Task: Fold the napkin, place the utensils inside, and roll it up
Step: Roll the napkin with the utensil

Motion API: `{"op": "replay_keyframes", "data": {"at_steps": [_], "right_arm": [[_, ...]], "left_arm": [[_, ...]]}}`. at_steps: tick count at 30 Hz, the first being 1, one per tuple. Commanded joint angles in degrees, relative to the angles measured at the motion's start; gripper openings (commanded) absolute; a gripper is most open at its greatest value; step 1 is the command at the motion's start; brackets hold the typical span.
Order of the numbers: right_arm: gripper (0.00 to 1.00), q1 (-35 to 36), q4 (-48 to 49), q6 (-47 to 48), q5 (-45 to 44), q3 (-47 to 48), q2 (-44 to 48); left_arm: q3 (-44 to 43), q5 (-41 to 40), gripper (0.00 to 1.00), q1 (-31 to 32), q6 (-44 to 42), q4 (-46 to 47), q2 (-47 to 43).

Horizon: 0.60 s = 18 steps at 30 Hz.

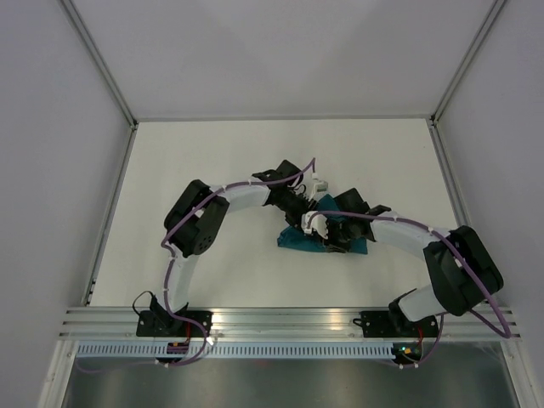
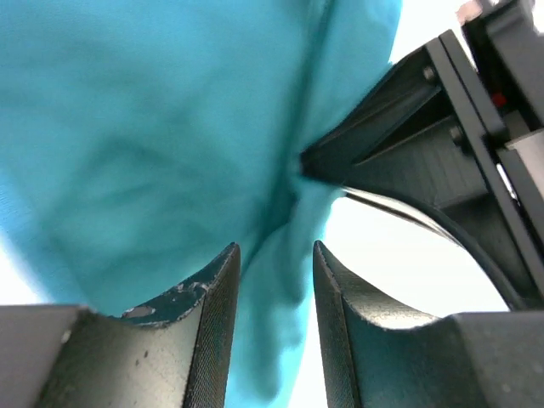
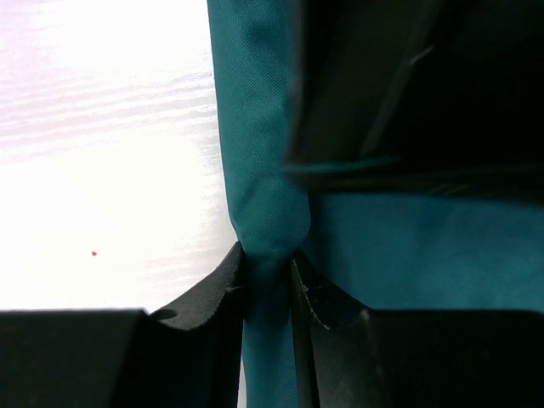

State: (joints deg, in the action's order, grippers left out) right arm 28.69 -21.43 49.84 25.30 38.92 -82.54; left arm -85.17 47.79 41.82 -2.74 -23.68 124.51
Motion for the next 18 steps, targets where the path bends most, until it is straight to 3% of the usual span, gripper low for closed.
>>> {"op": "replay_keyframes", "data": {"at_steps": [1,5,7,11,15,18], "right_arm": [[0.15,-1.1,-10.1,3.5,5.0,4.5,-4.9],[0.15,-2.8,-16.9,6.8,8.8,9.2,-10.2],[0.15,-4.2,-21.2,9.2,11.2,12.3,-13.8],[0.15,-6.9,-28.7,13.6,15.1,17.8,-20.4],[0.15,-10.4,-37.1,18.0,18.0,22.9,-26.3],[0.15,-12.1,-41.2,20.6,19.2,27.4,-30.8]], "left_arm": [[2.3,-4.4,0.45,-3.5,5.8,6.3,-7.0],[7.4,-7.3,0.46,-6.0,8.6,14.9,-15.4],[9.8,-12.3,0.46,-6.2,10.7,18.5,-18.8],[20.6,-22.1,0.46,-6.1,15.5,31.7,-26.8],[34.3,-33.6,0.46,-6.0,19.7,51.9,-37.7],[43.3,-41.1,0.46,-3.8,16.6,61.3,-42.7]]}}
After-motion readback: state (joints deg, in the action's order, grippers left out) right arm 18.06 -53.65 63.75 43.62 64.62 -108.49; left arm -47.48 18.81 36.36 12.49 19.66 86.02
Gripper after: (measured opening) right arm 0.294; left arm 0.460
